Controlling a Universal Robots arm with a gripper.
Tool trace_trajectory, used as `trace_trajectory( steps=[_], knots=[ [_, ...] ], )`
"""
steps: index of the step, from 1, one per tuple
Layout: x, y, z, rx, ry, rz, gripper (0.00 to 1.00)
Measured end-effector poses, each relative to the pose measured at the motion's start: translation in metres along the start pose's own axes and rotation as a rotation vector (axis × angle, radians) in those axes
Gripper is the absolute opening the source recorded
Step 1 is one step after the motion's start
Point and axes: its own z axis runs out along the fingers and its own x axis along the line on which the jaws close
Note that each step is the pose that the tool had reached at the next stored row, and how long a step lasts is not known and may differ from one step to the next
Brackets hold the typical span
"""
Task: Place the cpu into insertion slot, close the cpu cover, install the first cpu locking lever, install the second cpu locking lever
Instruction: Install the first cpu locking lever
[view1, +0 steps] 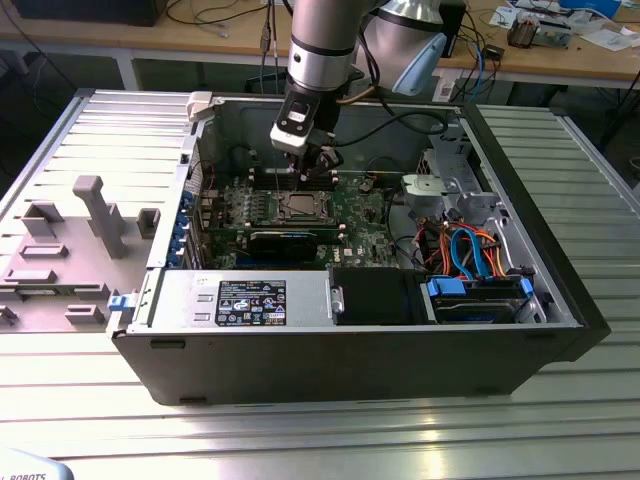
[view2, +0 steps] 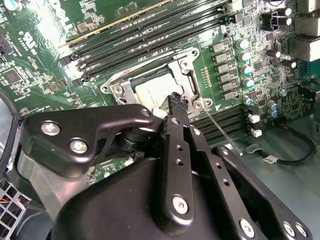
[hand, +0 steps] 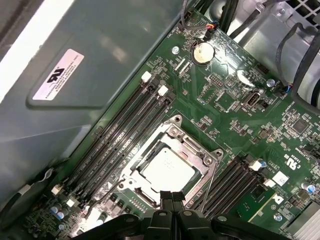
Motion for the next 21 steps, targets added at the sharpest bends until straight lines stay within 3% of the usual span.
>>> trace_trajectory(
  steps=[21],
  knots=[
    [0.0, 0.0, 0.0, 0.0023, -0.004, -0.052, 0.11]
  ],
)
